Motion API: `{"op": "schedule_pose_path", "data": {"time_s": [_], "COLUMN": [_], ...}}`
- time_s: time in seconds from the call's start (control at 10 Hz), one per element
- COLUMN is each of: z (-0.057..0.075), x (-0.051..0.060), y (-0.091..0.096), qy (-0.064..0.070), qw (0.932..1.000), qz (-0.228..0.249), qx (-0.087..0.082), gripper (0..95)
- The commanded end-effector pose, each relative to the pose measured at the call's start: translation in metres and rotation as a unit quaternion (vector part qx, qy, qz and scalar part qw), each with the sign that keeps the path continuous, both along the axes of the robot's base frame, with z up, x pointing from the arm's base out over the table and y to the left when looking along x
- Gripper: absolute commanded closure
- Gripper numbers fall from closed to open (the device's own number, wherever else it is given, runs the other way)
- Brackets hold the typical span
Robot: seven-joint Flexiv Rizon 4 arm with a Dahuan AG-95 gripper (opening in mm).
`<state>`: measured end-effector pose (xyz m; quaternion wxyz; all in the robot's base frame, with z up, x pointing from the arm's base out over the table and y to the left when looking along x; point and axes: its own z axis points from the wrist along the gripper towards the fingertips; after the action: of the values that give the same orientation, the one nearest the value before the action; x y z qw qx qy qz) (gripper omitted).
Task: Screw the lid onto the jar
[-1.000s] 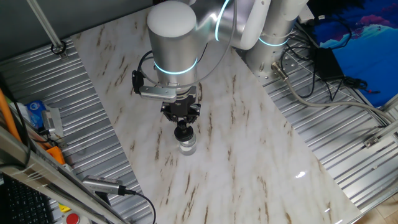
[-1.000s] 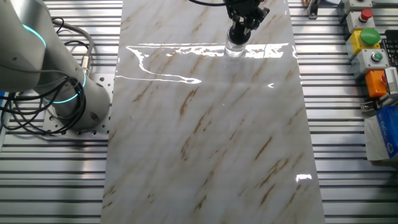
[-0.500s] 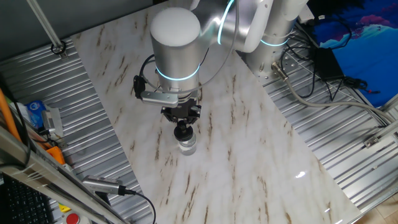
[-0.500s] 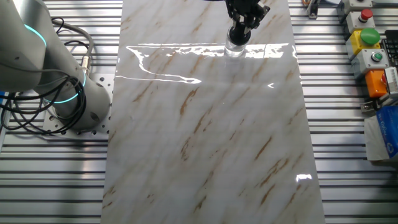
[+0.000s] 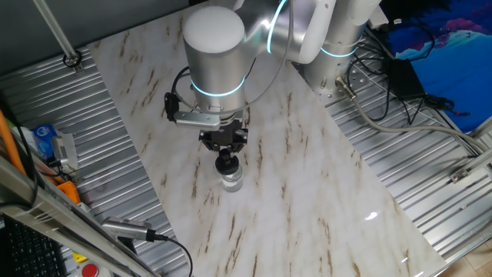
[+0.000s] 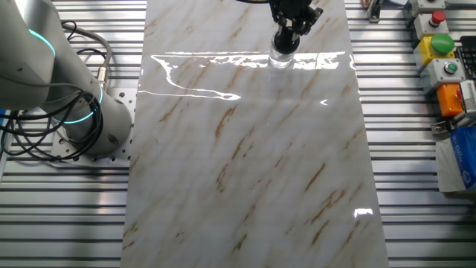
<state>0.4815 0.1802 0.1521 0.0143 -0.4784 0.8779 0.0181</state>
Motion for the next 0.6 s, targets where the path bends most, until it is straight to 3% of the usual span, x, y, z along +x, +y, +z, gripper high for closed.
{"op": "schedule_pose_path", "data": {"time_s": [0.1,0.6], "z": [0.0002,0.0002], "x": [-0.0002,-0.0002], "y": [-0.0001,-0.0001], "qy": [0.000,-0.001], "qw": [1.0000,0.9999], "qz": [0.007,0.011], "qx": [0.000,-0.006], "gripper": [95.0,95.0]}}
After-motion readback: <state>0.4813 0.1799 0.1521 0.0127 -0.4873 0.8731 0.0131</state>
